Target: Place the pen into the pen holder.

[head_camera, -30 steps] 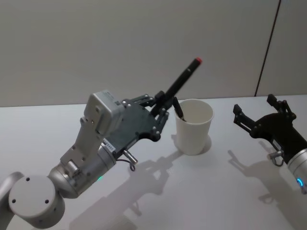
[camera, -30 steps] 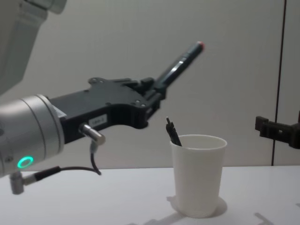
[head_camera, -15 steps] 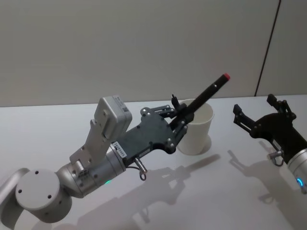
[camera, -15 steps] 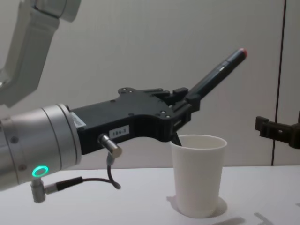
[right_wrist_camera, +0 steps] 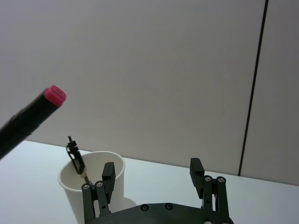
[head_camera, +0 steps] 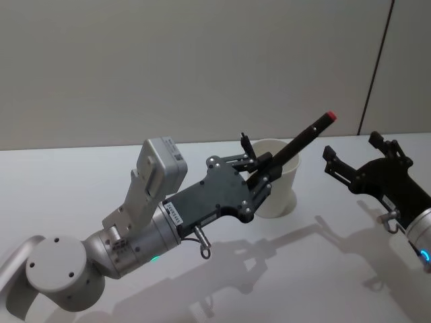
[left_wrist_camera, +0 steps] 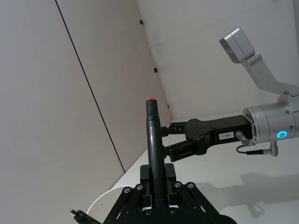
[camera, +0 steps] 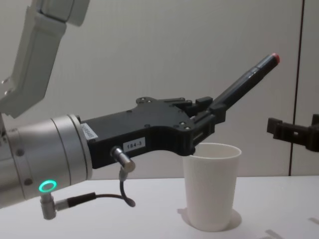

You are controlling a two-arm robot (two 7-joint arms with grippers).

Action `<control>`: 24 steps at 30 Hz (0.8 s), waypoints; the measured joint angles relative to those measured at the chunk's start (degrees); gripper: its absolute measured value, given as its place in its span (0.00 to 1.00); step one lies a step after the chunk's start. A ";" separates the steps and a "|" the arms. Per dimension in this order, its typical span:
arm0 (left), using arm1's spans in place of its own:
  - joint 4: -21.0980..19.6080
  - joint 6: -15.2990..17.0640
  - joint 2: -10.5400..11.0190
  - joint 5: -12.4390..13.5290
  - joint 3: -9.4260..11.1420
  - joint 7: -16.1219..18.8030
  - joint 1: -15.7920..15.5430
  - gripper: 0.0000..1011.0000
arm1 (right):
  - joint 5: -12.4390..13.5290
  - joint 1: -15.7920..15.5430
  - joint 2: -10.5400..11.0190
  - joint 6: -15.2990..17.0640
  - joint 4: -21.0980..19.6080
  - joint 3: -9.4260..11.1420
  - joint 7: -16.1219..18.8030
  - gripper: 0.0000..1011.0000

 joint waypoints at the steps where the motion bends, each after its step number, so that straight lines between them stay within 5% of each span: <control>1: 0.03 -0.01 -0.02 -0.05 0.01 -0.10 -0.02 0.19 | 0.53 -0.08 0.17 0.30 -0.29 0.13 0.34 0.99; 12: 0.36 -0.10 -0.13 -0.45 0.10 -1.07 -0.22 0.19 | 10.08 -1.44 3.14 5.58 -3.92 2.34 4.76 0.99; 24: 0.47 -0.16 -0.19 -0.61 0.16 -1.44 -0.29 0.19 | 23.75 -3.13 7.49 13.45 -6.79 5.36 10.28 0.99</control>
